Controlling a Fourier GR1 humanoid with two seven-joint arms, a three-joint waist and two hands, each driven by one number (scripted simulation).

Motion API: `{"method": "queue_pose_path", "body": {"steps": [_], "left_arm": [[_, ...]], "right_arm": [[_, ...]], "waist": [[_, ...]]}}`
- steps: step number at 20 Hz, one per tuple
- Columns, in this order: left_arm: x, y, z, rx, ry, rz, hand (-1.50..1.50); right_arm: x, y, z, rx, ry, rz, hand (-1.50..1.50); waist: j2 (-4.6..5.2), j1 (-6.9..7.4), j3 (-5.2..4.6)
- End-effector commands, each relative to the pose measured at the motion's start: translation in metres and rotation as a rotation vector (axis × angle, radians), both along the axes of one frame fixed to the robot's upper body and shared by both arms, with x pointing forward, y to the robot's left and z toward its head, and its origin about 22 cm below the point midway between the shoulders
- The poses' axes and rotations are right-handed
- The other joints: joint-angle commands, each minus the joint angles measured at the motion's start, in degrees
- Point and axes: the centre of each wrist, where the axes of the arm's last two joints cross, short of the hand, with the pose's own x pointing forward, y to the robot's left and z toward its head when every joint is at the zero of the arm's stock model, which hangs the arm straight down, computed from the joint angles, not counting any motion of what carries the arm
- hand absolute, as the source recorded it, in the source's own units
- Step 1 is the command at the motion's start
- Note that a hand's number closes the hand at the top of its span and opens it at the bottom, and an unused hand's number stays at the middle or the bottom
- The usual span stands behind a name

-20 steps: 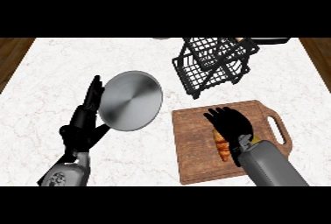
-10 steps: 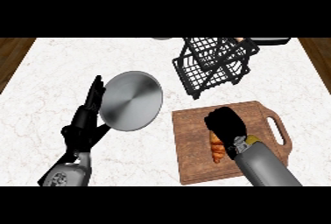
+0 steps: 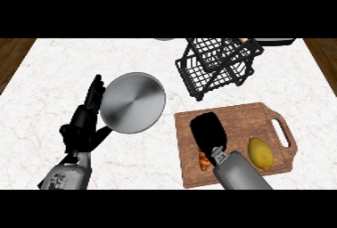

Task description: Pick the croissant from the cutting board and place it in the tiered basket

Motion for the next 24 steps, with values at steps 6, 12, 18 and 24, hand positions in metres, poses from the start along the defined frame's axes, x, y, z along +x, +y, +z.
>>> {"method": "queue_pose_path", "body": {"steps": [6, 12, 18, 24], "left_arm": [[-0.017, -0.012, 0.008, -0.009, -0.001, -0.007, 0.0], [0.003, 0.004, 0.0, 0.003, 0.008, 0.021, 0.0], [-0.002, -0.011, -0.01, -0.003, -0.018, -0.002, 0.0], [-0.005, 0.005, -0.003, 0.005, 0.016, 0.006, 0.0]], "right_arm": [[-0.013, 0.018, 0.054, 0.113, -0.193, -0.126, 1.5], [-0.033, 0.008, 0.14, 0.213, -0.382, -0.163, 1.5], [-0.027, -0.002, 0.236, 0.289, -0.443, -0.2, 1.5], [-0.028, -0.024, 0.285, 0.353, -0.462, -0.25, 1.5]], "waist": [[-0.06, -0.18, 0.25], [-0.14, -1.21, 0.21], [0.05, 0.03, 0.18], [0.03, -0.03, 0.21]]}}
